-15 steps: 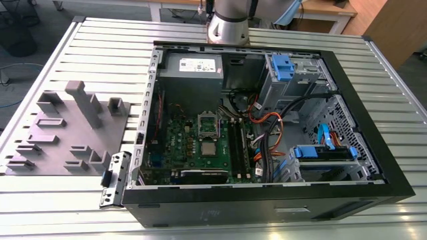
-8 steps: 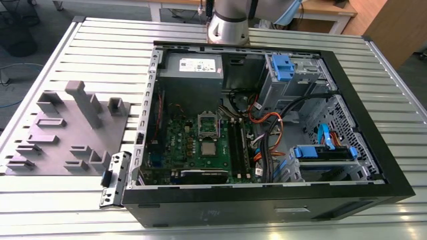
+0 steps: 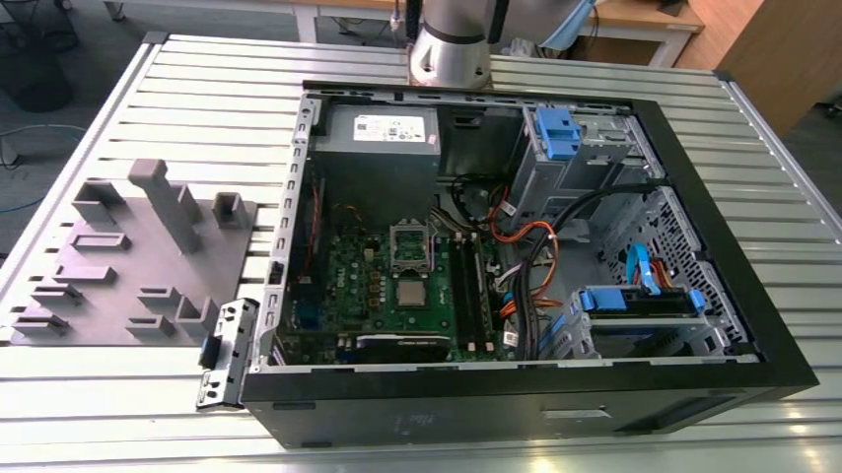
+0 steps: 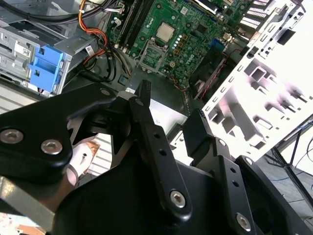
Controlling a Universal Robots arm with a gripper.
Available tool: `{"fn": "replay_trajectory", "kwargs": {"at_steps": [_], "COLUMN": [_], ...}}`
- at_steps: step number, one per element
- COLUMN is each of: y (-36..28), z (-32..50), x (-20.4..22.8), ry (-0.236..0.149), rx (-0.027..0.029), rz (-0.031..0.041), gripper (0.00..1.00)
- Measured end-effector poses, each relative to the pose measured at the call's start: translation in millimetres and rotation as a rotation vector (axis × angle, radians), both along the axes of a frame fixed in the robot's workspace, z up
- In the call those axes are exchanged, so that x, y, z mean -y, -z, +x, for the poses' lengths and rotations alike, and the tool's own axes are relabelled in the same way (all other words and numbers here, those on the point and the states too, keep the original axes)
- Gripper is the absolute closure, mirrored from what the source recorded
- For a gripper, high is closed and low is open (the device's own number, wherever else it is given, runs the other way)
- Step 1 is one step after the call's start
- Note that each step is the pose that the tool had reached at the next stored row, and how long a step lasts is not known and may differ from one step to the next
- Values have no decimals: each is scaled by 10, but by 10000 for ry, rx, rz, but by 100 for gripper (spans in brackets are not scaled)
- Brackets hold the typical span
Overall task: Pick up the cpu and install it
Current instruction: 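Place the cpu into insertion slot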
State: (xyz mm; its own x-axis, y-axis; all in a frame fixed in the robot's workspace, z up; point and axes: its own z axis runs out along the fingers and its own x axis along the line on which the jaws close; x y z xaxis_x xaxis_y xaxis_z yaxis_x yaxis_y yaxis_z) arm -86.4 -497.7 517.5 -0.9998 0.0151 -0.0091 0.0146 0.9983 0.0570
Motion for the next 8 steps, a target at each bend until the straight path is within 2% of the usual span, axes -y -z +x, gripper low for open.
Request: {"fn": "replay_trajectory", "kwargs": {"at_steps": [8], "y": [146], "z": [0], "x": [0], "ry": [0], "rx": [0], "rz": [1], "gripper": [47]}}
